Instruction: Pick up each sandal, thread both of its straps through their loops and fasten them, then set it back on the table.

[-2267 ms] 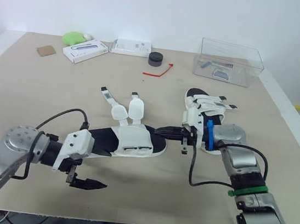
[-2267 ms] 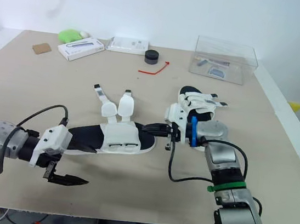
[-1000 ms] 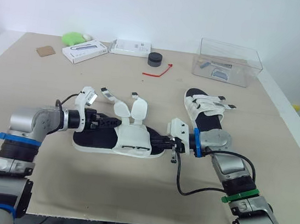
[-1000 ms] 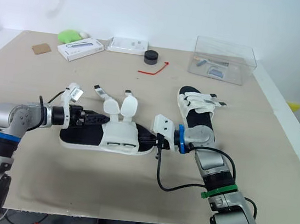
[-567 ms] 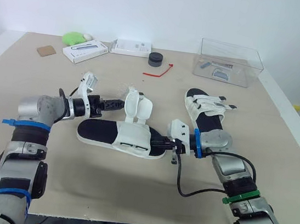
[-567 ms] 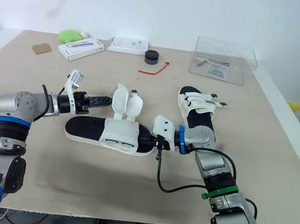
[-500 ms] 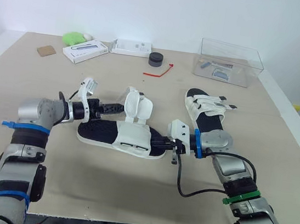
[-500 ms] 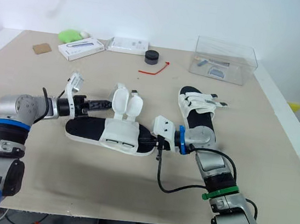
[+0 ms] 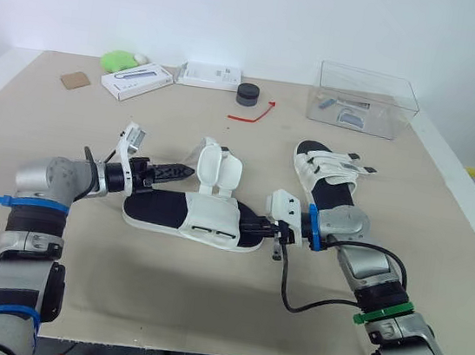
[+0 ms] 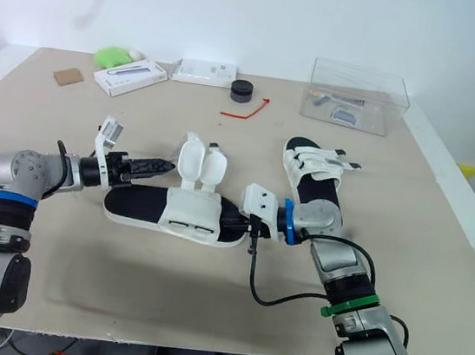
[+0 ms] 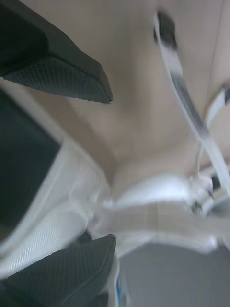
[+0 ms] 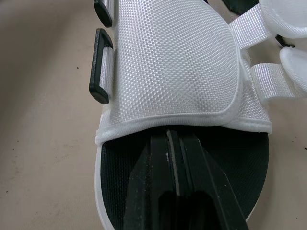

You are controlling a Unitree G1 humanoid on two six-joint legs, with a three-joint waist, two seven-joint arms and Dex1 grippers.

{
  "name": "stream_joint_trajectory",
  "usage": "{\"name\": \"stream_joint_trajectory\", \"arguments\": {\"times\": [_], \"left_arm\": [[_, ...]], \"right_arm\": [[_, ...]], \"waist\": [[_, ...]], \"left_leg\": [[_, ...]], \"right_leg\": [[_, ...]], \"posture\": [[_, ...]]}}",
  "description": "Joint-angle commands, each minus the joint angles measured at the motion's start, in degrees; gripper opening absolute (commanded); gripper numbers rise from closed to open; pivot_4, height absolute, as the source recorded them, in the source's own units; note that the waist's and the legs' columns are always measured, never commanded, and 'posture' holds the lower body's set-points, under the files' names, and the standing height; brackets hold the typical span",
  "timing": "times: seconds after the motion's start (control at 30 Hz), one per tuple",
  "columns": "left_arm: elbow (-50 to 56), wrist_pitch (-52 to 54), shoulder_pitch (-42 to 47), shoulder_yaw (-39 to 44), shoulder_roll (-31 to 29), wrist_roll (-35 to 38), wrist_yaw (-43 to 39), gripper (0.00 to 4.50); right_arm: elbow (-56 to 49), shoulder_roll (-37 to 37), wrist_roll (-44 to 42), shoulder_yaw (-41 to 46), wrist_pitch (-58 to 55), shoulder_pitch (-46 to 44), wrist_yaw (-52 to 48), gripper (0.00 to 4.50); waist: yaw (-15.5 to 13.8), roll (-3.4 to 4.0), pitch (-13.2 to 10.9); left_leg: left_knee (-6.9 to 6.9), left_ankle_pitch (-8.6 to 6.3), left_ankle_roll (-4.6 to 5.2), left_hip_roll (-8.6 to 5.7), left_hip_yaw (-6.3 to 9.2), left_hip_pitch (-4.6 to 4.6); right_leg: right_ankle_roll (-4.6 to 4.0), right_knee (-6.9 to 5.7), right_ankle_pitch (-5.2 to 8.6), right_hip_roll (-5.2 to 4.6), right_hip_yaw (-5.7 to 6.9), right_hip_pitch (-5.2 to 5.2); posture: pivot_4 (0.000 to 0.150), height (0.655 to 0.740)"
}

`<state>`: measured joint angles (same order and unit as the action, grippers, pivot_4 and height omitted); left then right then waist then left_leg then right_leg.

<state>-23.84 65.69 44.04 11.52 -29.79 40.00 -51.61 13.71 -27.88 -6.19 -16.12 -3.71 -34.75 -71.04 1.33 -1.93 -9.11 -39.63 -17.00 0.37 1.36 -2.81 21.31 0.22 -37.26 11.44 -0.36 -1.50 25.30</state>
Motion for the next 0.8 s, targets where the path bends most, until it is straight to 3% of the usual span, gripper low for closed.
{"name": "stream_joint_trajectory", "arguments": {"times": [0.03, 0.43, 0.8], "left_arm": [[3.7, 1.9, 1.2, 2.1, 0.0, 3.2, -0.4, 4.5], [-3.9, -5.8, 7.2, -0.1, 4.4, -1.1, 2.4, 4.5], [-21.5, -15.0, 18.3, -0.8, 8.3, -6.6, 0.6, 4.5]], "right_arm": [[-0.3, -0.8, 1.1, -0.9, 0.0, 0.2, -0.3, 0.07], [0.2, -0.7, 1.6, -0.8, 0.5, -0.2, 0.0, 0.07], [-0.2, -1.0, 2.1, -0.5, 0.8, 0.2, 0.7, 0.07]], "waist": [[0.0, 0.0, 0.0], [0.0, -0.01, 0.0], [0.0, -0.01, 0.0]], "left_leg": [[0.0, 0.0, 0.0, 0.0, 0.0, 0.0], [0.0, 0.03, -0.05, -0.06, 0.05, 0.0], [-0.01, 0.04, -0.06, -0.17, 0.03, 0.02]], "right_leg": [[0.0, 0.0, 0.0, 0.0, 0.0, 0.0], [0.01, 0.0, -0.01, -0.03, 0.02, -0.02], [0.06, 0.02, -0.03, -0.03, 0.0, -0.02]], "posture": [[0.15, 0.74], [0.15, 0.74], [0.15, 0.74]]}}
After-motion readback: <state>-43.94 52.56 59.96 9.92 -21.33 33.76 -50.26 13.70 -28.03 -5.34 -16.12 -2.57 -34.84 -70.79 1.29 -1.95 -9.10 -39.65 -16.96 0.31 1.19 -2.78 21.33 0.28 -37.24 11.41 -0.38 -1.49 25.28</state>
